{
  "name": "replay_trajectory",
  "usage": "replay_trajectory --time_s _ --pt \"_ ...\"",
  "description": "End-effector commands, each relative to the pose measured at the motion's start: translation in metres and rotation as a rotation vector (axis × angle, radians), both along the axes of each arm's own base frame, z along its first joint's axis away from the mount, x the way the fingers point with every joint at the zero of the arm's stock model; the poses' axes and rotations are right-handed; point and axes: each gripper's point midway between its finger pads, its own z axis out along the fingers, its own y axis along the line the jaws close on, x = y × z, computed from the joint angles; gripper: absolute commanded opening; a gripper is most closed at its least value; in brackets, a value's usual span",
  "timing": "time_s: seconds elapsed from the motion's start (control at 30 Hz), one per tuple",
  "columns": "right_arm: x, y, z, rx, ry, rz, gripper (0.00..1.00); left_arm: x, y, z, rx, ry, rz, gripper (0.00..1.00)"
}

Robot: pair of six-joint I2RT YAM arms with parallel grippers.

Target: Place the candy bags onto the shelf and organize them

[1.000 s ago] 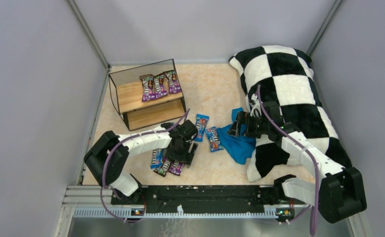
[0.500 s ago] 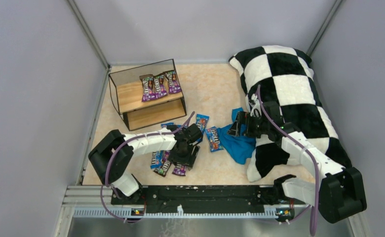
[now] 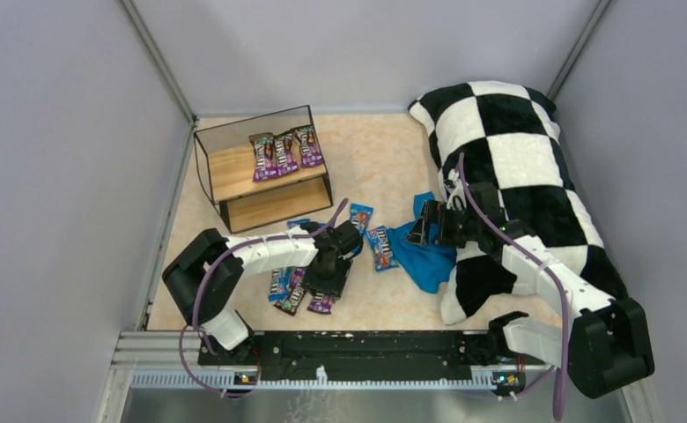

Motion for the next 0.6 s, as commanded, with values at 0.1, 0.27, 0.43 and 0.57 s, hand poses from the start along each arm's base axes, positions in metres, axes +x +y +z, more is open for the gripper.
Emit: replay_trajectory --time_s 0.1,0.27,0.43,0.57 --pt "0.002 0.005 0.003 0.014 -0.022 0.013 0.99 0.013 -0.013 0.016 -0.042 -0.059 0.009 0.54" --pt "0.001 0.005 0.003 0.014 -0.021 0.013 0.99 0.012 -0.017 0.023 -0.072 -0.06 0.014 0.45" --pt "0.001 0.005 0.005 0.015 -0.025 0.013 0.99 0.021 -0.021 0.047 -0.102 -0.112 0.021 0.44" --pt "0.002 0.005 0.006 0.015 -0.025 0.012 0.99 0.036 -0.018 0.079 -0.097 -0.203 0.011 0.44"
